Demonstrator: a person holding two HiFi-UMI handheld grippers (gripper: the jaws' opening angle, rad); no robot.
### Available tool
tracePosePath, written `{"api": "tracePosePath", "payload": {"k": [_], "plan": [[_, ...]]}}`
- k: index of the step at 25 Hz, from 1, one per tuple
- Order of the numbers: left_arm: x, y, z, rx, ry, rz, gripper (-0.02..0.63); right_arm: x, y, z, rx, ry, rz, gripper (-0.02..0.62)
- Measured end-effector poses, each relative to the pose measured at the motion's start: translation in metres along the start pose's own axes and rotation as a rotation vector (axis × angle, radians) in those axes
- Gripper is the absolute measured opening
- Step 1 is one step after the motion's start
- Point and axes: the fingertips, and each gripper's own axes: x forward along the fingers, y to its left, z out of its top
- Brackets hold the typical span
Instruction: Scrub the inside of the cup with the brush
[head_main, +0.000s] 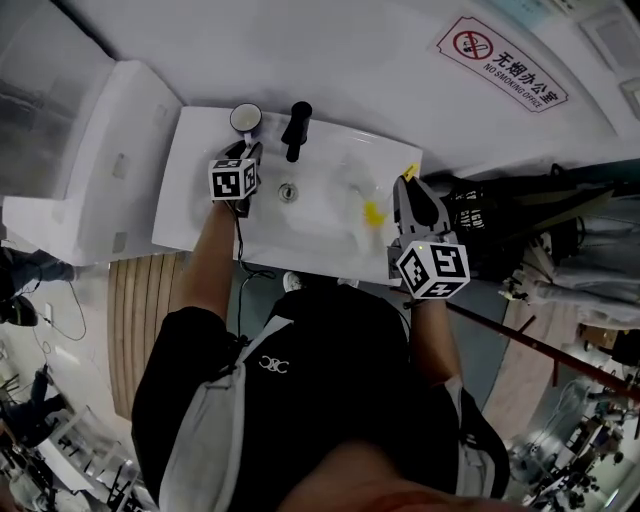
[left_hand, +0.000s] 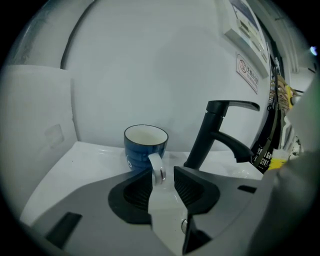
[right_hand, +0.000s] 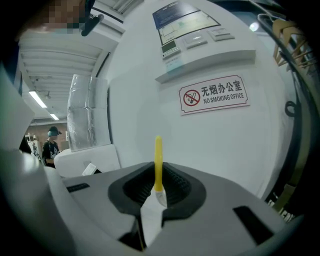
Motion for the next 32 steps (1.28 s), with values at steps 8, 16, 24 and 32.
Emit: {"api": "tracePosePath", "payload": {"k": [8,16,24,32], "plan": [[0.016,-0.007,0.001,0.009,0.012,-0.059,0.077,-0.007,-0.013,-0.004,0.001,0.011,-0.047,0.05],[0.029,-0.021,0.005,-0.058,-0.011,-0.146,0.072,-0.023,-0.026,-0.012,-0.005,0.036,-0.077,0.051],[0.008,-0.032,0.009,0.01,-0.084,-0.123,0.049,-0.03,-0.024,-0.012,-0.011,0.028,-0.047,0.05],[-0.047,-0.041,-0.012,0.051,-0.126,-0.121,0.046,-0.027,-0.015,-0.013,0.094,0.005,0.034,0.049]]}}
